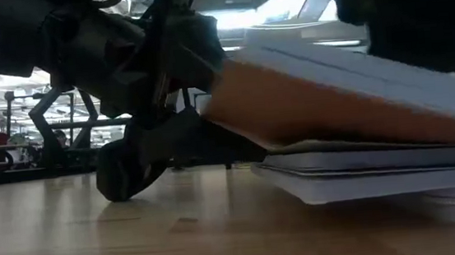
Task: Stock shelves
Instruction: Put the brown book into the book holder
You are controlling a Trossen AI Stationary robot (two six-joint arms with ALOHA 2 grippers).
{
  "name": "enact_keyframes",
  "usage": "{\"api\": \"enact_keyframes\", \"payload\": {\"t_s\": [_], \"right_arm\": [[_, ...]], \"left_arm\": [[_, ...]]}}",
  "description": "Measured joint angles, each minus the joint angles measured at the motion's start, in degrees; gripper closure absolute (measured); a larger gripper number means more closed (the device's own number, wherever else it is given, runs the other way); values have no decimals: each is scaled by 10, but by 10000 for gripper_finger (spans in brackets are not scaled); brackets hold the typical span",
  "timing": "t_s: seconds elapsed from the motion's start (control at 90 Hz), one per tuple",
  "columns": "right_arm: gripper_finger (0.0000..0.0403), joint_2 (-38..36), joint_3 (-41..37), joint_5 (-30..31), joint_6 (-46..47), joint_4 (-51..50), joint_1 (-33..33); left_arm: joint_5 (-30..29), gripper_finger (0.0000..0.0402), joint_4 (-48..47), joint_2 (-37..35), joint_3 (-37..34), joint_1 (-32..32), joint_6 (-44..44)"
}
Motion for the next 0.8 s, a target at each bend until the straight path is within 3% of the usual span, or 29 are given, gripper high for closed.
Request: {"api": "enact_keyframes", "payload": {"t_s": [0.178, 0.367, 0.489, 0.6, 0.8], "right_arm": [[205, 3, 19, 17, -27, -22, 2], [205, 5, 49, 40, -32, -85, 18], [205, 4, 70, 76, -37, -104, 35], [205, 5, 83, 99, -47, -109, 50], [205, 5, 97, 126, -62, -103, 65]], "left_arm": [[-11, 292, -2, -5, 0, -6, 2], [-23, 378, -32, -36, -2, -12, 31], [-47, 393, -117, -103, -3, -14, 58], [-113, 397, -241, -195, -3, -24, 73], [-302, 399, -402, -367, 5, -75, 92]]}}
